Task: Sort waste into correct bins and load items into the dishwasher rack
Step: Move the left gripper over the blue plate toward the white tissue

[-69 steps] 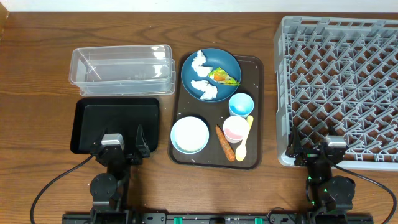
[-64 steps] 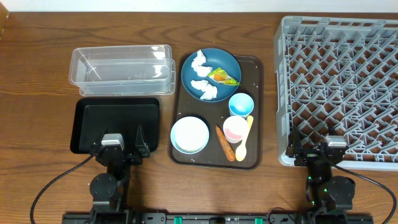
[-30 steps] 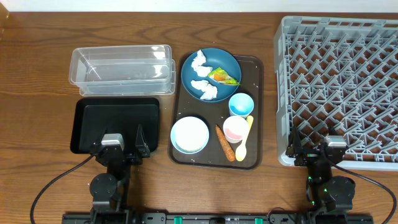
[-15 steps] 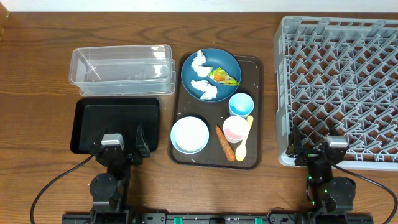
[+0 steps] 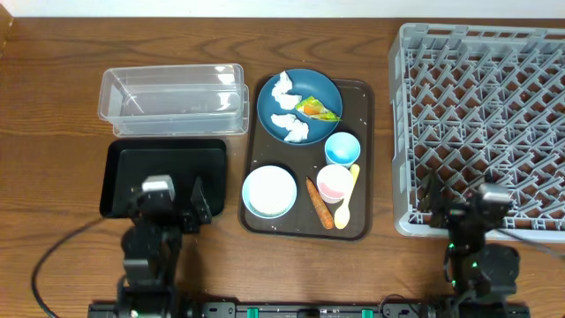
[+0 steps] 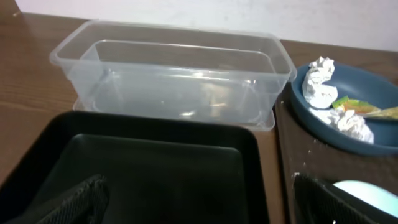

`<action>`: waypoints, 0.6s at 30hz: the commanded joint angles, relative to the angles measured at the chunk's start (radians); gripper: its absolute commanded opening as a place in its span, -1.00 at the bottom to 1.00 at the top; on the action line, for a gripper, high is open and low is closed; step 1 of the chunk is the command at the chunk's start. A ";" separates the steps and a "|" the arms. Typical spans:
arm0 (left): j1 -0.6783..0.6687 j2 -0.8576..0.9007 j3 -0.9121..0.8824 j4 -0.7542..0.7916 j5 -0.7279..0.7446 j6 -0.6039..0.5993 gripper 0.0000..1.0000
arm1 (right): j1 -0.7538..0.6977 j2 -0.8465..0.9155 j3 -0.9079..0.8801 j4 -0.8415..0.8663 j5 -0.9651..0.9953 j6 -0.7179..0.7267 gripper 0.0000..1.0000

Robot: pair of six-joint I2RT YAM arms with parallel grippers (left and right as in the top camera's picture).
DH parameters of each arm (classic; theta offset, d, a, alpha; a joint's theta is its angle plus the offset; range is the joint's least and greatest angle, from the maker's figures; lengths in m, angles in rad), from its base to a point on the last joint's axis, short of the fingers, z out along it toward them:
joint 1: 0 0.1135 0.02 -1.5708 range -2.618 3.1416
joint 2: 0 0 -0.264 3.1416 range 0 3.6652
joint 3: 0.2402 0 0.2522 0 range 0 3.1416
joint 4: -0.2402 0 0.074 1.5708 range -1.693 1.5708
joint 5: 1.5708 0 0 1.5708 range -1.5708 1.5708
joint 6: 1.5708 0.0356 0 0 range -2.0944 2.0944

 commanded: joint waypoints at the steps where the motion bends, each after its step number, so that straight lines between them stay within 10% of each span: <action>1: 0.003 0.160 0.147 -0.023 -0.007 -0.008 0.93 | -0.005 0.147 0.124 -0.006 0.029 -0.033 0.98; 18: 0.003 0.867 0.874 -0.700 -0.007 -0.014 0.93 | -0.005 0.904 0.806 -0.486 -0.052 -0.035 0.99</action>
